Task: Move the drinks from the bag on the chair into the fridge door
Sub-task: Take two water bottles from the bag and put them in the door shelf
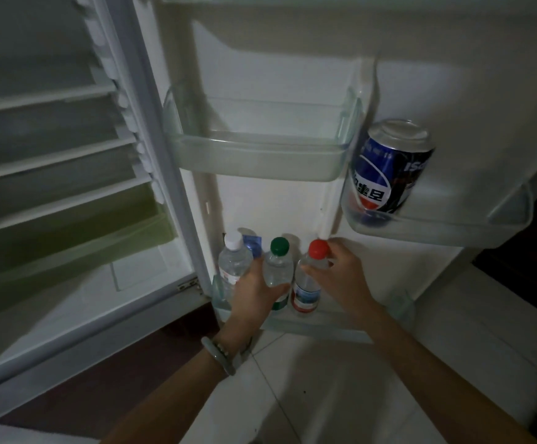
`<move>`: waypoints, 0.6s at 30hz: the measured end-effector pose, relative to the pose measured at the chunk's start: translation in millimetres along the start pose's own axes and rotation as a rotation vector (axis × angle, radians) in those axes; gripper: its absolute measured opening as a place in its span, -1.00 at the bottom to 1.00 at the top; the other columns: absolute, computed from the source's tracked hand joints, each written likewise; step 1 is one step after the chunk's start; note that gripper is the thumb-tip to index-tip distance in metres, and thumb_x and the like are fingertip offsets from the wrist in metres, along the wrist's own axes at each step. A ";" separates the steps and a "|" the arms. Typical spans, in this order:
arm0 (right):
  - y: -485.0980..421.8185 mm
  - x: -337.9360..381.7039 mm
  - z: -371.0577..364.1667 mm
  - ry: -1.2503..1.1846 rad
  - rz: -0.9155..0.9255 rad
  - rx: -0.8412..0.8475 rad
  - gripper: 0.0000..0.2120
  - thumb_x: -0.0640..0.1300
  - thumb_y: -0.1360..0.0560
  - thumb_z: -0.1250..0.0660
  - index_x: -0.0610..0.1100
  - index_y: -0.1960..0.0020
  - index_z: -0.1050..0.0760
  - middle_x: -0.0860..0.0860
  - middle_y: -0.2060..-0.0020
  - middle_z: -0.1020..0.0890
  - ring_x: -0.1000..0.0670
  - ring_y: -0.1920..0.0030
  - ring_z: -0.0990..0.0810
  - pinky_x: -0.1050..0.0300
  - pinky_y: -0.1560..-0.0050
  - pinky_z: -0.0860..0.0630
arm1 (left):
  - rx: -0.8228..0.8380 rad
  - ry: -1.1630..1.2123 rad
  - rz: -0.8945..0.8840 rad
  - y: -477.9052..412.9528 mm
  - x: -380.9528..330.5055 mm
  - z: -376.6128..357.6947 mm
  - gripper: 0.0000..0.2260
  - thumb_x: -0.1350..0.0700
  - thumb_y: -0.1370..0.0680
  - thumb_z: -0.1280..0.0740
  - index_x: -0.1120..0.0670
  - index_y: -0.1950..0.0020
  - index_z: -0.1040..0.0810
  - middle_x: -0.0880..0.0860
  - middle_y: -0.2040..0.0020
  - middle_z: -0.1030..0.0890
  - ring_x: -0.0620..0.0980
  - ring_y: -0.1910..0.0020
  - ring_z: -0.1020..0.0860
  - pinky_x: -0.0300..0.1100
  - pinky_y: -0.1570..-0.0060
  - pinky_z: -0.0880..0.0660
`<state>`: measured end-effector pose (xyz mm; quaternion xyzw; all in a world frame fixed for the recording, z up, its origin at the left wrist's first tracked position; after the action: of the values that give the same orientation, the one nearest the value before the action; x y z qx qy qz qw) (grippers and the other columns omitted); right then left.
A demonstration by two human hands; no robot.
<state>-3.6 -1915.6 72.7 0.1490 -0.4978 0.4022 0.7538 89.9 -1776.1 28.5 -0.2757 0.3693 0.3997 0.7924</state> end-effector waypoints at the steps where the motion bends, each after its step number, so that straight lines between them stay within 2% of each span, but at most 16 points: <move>1: -0.9 0.4 -0.6 0.004 -0.013 0.012 -0.78 -0.17 -0.35 -0.49 -0.14 0.09 -0.47 0.01 0.23 -0.58 0.10 0.19 -0.56 0.32 0.13 -0.46 | 0.003 -0.010 -0.002 -1.9 -0.2 0.5 -0.59 0.03 -0.36 -0.50 0.11 -0.13 -0.50 0.09 0.01 -0.62 0.08 0.04 -0.57 -0.13 0.06 -0.48; 3: -1.8 0.9 -1.7 0.022 -0.020 0.019 -0.77 -0.15 -0.37 -0.48 -0.11 0.08 -0.45 0.01 0.22 -0.57 0.11 0.17 -0.55 0.34 0.14 -0.43 | 0.037 -0.054 -0.005 -5.8 1.0 1.4 -0.59 0.01 -0.37 -0.49 0.12 -0.13 -0.49 0.10 0.01 -0.63 0.09 0.05 -0.58 -0.15 0.08 -0.47; 6: 1.4 2.4 -1.9 0.059 -0.024 0.005 -0.75 -0.11 -0.37 -0.48 -0.03 0.05 -0.44 0.13 0.18 -0.55 0.21 0.15 -0.53 0.42 0.15 -0.39 | 0.090 -0.116 -0.047 -7.5 2.2 1.1 -0.54 -0.02 -0.41 -0.45 0.17 -0.20 -0.44 0.15 -0.01 -0.61 0.14 0.01 -0.58 -0.09 0.03 -0.48; 9: 8.5 5.3 3.2 0.072 -0.028 -0.041 -0.65 -0.01 -0.36 -0.49 -0.02 -0.07 -0.46 0.18 0.10 -0.56 0.25 0.10 -0.52 0.44 0.11 -0.40 | 0.144 -0.143 -0.052 -3.1 6.5 1.1 -0.45 -0.13 -0.45 -0.35 0.19 -0.27 -0.34 0.19 -0.09 -0.57 0.16 -0.06 -0.55 -0.03 -0.06 -0.48; 12: 20.3 -1.2 12.6 0.138 -0.080 -0.098 -0.46 0.08 -0.34 -0.48 -0.08 -0.23 -0.41 0.04 -0.11 -0.55 0.07 -0.07 -0.51 0.20 -0.10 -0.44 | 0.213 -0.109 -0.083 6.0 8.9 0.5 -0.29 -0.34 -0.39 -0.22 0.13 -0.34 -0.27 0.14 -0.20 -0.50 0.10 -0.18 -0.48 0.07 -0.16 -0.45; 14: 34.3 -4.8 19.1 0.218 -0.106 -0.120 -0.40 0.02 -0.37 -0.47 -0.13 -0.31 -0.35 -0.05 -0.21 -0.50 -0.01 -0.17 -0.47 0.11 -0.20 -0.40 | 0.195 -0.201 -0.173 15.2 -0.4 2.8 -0.31 -0.30 -0.42 -0.23 0.15 -0.37 -0.26 0.15 -0.23 -0.48 0.12 -0.20 -0.47 0.09 -0.17 -0.45; 16: 51.5 -6.0 27.8 0.293 -0.085 -0.139 -0.38 -0.04 -0.39 -0.46 -0.17 -0.35 -0.31 -0.11 -0.25 -0.46 -0.07 -0.22 -0.44 0.06 -0.24 -0.37 | 0.079 -0.421 -0.337 28.8 -18.3 5.3 -0.32 -0.18 -0.46 -0.27 0.23 -0.41 -0.23 0.24 -0.33 -0.41 0.21 -0.29 -0.41 0.13 -0.24 -0.40; 18: 70.5 -6.0 39.5 0.369 -0.066 -0.129 -0.36 -0.06 -0.41 -0.44 -0.18 -0.38 -0.27 -0.14 -0.28 -0.42 -0.12 -0.27 -0.39 0.01 -0.27 -0.34 | 0.005 -0.554 -0.484 45.9 -39.7 3.6 -0.30 -0.18 -0.48 -0.23 0.27 -0.43 -0.22 0.28 -0.40 -0.34 0.25 -0.35 -0.35 0.16 -0.29 -0.34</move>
<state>-82.8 -1898.5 73.2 0.0404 -0.3709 0.3651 0.8529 36.5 -1766.2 56.1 -0.2344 0.0656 0.2590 0.9347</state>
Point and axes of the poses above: each hand's wrist, its own y-axis away from the middle knuckle, its own z-axis out of the back of the hand, x = y × z, the point moved 4 cm from there along -y, towards the middle knuckle
